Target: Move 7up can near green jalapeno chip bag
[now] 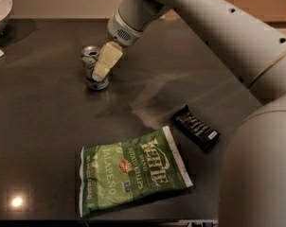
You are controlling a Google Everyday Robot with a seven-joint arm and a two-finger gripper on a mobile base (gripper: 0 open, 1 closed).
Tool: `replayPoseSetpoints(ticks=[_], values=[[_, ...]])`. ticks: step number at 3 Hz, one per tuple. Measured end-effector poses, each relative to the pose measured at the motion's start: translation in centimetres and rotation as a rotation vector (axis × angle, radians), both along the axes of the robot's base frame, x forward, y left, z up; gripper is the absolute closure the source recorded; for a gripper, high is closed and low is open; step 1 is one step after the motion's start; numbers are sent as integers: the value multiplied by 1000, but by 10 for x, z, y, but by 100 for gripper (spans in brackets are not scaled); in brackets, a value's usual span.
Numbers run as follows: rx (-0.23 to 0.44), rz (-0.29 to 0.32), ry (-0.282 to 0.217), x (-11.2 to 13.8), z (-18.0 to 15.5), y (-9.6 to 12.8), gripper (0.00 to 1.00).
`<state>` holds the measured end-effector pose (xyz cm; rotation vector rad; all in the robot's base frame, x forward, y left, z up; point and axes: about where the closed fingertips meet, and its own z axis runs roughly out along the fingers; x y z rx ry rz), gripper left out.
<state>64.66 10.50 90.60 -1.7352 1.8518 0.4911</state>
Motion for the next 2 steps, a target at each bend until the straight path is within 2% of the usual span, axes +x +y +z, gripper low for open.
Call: replayPoseSetpoints(ticks=[1, 2], values=[[-4, -2, 14, 2, -12, 15, 0], [1, 1, 18, 3, -15, 24, 18]])
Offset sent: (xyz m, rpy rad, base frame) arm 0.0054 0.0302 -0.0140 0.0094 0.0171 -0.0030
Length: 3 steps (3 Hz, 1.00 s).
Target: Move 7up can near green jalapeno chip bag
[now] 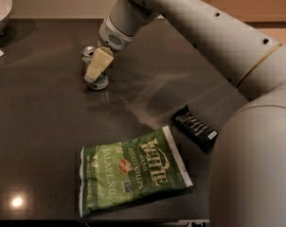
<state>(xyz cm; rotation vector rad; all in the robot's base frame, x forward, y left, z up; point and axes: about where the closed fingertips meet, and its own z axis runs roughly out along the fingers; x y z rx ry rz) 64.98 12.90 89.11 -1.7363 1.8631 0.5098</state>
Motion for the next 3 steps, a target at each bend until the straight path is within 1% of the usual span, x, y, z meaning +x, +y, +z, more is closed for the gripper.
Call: replayPoseSetpoints(ticks=[1, 2, 3], values=[[2, -1, 3, 1, 0, 1, 41], [5, -3, 4, -2, 2, -6, 64], [16, 2, 7, -17, 6, -22, 87]])
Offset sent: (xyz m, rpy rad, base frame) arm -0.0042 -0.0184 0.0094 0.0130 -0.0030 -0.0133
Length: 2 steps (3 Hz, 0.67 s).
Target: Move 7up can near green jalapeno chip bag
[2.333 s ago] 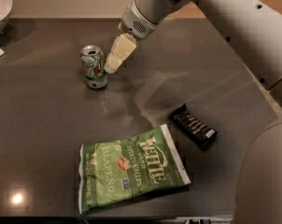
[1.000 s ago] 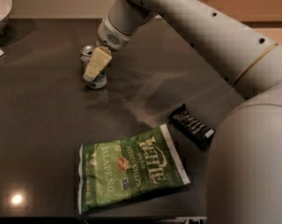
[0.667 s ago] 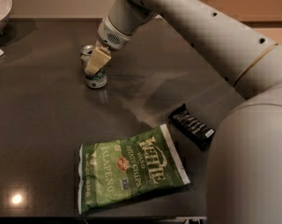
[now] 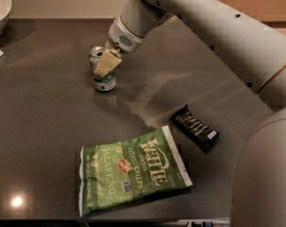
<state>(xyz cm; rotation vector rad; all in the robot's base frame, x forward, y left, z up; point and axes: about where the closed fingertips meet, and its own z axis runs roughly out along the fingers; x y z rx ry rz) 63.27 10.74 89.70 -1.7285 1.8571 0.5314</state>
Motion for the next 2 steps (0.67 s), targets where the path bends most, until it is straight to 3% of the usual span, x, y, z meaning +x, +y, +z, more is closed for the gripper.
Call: replayPoseSetpoints(ticks=[1, 2], values=[[14, 9, -8, -26, 6, -22, 100], [17, 16, -14, -52, 8, -46, 100]])
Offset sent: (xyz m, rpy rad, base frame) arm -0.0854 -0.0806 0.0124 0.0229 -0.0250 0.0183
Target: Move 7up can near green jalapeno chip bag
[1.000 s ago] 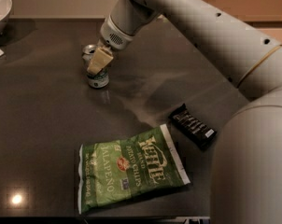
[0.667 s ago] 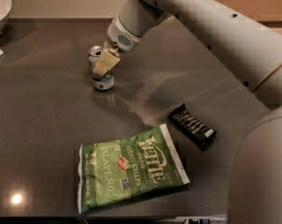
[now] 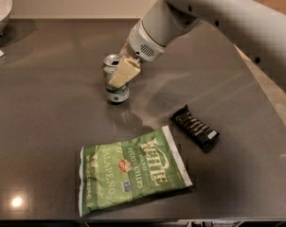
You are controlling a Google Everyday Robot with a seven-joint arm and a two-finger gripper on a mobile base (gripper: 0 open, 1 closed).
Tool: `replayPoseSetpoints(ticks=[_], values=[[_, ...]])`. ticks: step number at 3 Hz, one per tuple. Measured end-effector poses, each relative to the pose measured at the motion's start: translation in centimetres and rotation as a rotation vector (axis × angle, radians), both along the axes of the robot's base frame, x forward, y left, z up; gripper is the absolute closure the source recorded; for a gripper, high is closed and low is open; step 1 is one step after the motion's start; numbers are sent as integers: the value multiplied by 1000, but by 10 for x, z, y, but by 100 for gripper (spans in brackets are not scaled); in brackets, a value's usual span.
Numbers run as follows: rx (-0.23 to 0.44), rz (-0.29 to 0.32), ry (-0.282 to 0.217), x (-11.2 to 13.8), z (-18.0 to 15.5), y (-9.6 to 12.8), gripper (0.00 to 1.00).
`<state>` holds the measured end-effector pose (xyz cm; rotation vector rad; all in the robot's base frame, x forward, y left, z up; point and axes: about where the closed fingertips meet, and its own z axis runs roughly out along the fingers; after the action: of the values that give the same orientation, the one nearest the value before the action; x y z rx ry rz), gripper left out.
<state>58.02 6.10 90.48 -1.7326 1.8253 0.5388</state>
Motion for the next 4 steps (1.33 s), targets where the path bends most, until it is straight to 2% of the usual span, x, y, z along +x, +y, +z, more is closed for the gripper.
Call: replayPoseSetpoints(ticks=[2, 3, 4], values=[[-9, 18, -2, -53, 1, -38, 100], [-10, 32, 4, -75, 2, -49, 100], [-18, 42, 22, -87, -5, -55, 81]])
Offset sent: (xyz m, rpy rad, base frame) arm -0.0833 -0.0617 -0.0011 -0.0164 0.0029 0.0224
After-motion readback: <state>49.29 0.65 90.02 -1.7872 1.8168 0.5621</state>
